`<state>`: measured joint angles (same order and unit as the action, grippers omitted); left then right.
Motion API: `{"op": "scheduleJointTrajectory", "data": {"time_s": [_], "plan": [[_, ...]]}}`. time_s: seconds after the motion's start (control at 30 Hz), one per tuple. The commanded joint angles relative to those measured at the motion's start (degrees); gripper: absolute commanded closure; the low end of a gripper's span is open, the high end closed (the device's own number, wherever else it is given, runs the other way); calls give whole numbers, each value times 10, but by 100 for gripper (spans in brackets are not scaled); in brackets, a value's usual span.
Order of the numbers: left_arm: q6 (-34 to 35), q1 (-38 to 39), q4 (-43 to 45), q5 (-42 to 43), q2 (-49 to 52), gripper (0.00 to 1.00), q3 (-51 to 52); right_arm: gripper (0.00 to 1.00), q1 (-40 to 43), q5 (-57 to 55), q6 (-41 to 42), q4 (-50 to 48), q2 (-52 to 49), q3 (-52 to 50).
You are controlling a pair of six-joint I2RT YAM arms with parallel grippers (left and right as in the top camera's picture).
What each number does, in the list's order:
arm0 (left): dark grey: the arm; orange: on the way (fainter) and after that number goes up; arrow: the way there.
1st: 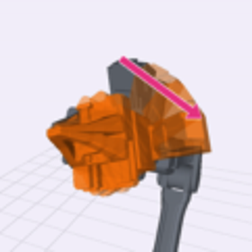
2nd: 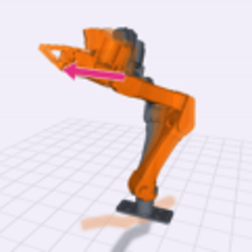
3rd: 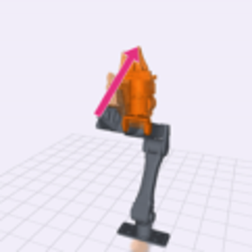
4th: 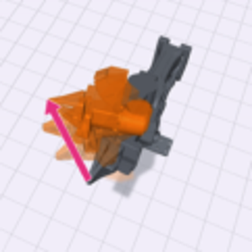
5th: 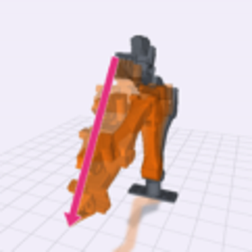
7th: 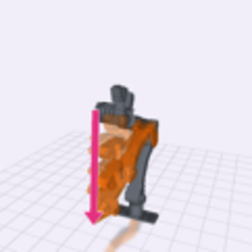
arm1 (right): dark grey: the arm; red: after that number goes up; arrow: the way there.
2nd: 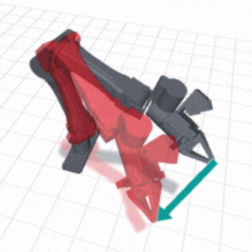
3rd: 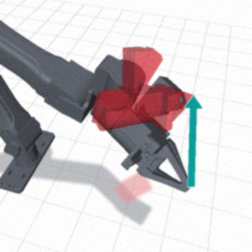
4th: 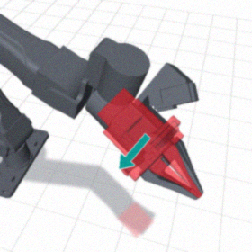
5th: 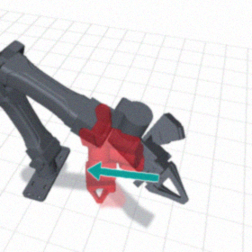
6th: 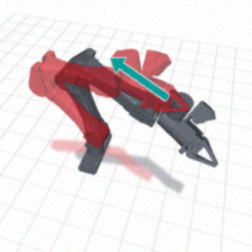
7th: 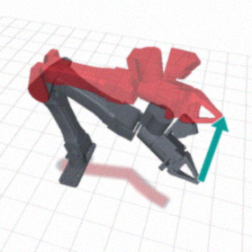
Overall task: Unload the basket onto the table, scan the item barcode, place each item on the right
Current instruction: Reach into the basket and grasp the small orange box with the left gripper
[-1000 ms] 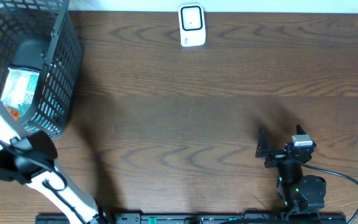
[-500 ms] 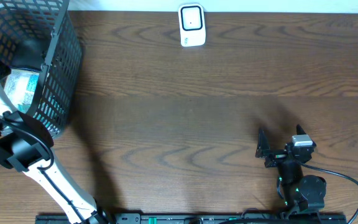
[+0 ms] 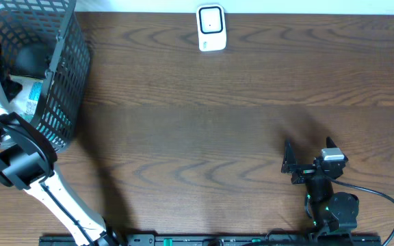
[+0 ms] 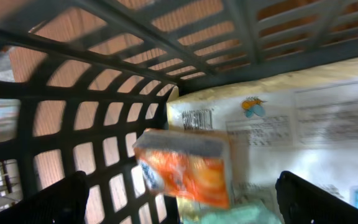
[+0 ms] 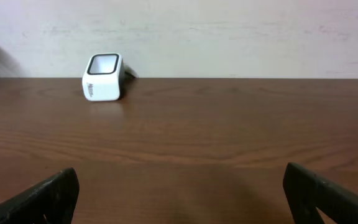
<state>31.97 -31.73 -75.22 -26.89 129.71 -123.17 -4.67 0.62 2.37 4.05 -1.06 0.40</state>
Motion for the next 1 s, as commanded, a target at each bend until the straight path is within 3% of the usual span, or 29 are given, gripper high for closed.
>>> {"op": "scheduleJointTrajectory", "data": {"time_s": [0.0,0.23,0.57,0.8,0.93,0.97], "plan": [[13,-5,23,-7,3,6,32,1,3,-1,6,3,2,-1],[14,-5,67,-5,3,10,80,1,3,-1,6,3,2,-1],[26,-5,117,80,3,12,141,1,3,-1,6,2,2,-1],[30,-6,121,80,3,45,163,1,3,-1,6,3,2,-1],[6,-6,121,80,2,87,162,1,3,-1,6,3,2,-1],[-5,-6,121,80,1,92,162,1,3,-1,6,3,2,-1]]}}
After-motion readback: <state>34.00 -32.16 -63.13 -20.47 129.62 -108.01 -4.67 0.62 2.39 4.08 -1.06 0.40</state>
